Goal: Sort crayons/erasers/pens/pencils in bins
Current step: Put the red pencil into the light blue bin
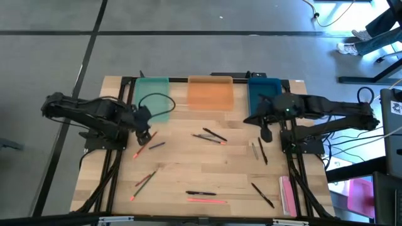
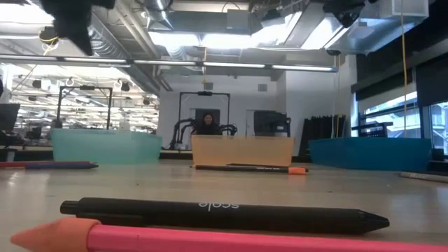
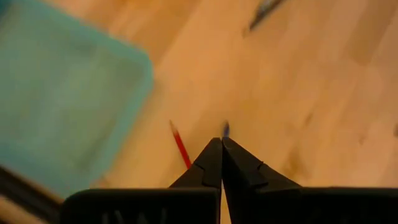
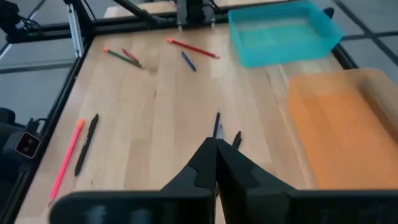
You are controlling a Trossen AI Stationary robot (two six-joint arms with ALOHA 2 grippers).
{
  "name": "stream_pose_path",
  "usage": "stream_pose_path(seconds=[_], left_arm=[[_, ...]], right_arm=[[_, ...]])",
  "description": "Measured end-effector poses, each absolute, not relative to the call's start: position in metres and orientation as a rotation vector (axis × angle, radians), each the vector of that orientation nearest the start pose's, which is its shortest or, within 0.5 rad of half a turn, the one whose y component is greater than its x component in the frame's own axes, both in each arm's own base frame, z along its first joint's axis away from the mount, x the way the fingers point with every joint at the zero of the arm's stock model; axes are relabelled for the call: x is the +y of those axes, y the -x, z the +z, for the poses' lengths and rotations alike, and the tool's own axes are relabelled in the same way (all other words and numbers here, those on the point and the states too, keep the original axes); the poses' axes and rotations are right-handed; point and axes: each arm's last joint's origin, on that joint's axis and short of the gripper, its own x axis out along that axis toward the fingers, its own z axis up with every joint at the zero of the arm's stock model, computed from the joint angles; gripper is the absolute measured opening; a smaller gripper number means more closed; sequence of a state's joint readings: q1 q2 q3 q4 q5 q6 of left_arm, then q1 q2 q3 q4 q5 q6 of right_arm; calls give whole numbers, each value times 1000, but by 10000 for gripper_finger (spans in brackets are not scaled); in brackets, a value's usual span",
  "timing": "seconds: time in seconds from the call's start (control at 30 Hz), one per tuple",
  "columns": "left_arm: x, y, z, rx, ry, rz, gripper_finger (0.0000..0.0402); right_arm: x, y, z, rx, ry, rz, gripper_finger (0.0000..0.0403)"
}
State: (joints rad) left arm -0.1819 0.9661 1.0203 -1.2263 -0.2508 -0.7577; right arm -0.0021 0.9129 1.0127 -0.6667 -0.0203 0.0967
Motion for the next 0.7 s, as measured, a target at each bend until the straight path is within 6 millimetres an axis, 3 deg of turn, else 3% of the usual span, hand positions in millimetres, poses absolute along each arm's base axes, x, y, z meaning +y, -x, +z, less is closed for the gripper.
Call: stream_pose_path(seconds=[0.13, 0.23, 0.7], left_arm=[[-29, -149, 298, 1180, 559, 470, 0], [-35, -150, 295, 1211, 568, 437, 0], [-38, -154, 294, 1160, 634, 447, 0]], right_arm=[[1, -183, 342, 603, -103, -2, 10], [4, -183, 341, 612, -82, 23, 10], [21, -181, 341, 617, -30, 127, 10]])
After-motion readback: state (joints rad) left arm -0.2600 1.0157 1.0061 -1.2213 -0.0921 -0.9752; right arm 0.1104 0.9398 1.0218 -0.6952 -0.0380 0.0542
